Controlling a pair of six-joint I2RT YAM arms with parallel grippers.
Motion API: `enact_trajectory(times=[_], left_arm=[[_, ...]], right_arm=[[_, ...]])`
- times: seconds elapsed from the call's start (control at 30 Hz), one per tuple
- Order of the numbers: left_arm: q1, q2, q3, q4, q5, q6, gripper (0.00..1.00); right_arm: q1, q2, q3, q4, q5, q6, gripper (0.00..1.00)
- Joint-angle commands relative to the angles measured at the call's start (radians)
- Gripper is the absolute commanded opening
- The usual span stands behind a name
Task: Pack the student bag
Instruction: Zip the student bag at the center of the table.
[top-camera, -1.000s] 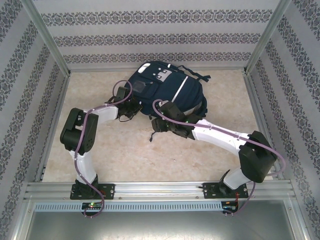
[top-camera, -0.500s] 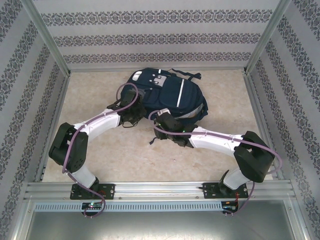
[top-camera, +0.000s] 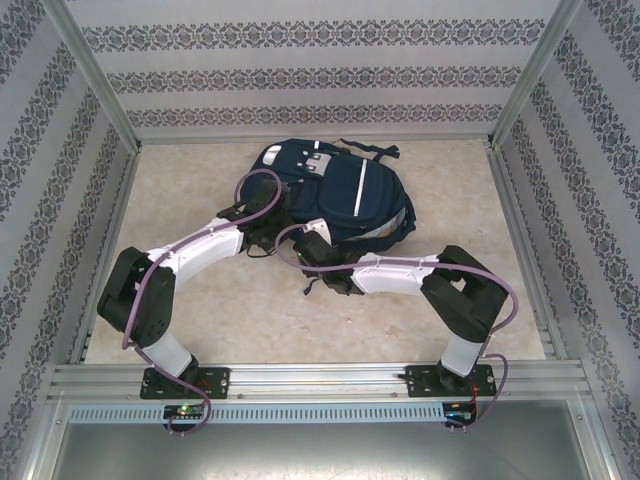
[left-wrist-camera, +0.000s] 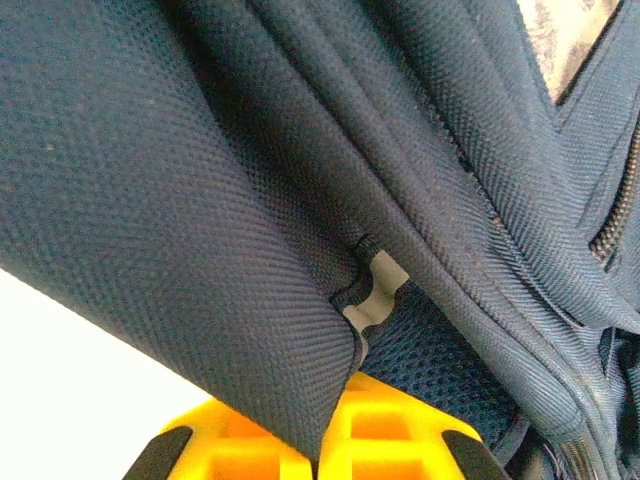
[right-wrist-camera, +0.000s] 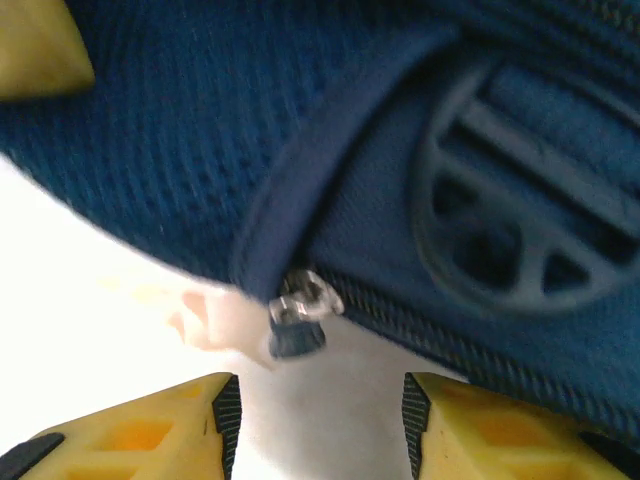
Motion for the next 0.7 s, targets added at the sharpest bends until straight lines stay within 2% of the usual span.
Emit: enact_trajectory(times=[0.0, 0.13, 0.23, 0.37, 0.47, 0.67], left_arm=[[-0.019, -0.065, 0.043, -0.032, -0.028, -0.022, 0.0], [-0.02, -0.065, 0.045, -0.041, -0.026, -0.027, 0.0], [-0.021, -0.068, 0.047, -0.045, -0.025, -0.029, 0.0], [-0.02, -0.069, 0.05, -0.053, -0.031, -0.021, 0.0], [-0.02, -0.073, 0.051, -0.062, -0.047, -0.015, 0.0], [0.006, -0.091, 0.022, -0.083, -0.083, 0.004, 0.0]], right_arm=[[0.014, 0.046, 0.052, 0.043, 0.062, 0.032, 0.48], [0.014, 0.086, 0.093, 0.032, 0.105, 0.046, 0.47], [0.013, 0.112, 0.124, 0.028, 0.127, 0.042, 0.4], [0.008, 0.114, 0.133, 0.023, 0.143, 0.034, 0.13], [0.008, 0.076, 0.113, 0.01, 0.125, 0.021, 0.0], [0.005, -0.039, 0.029, -0.021, 0.08, 0.019, 0.0]])
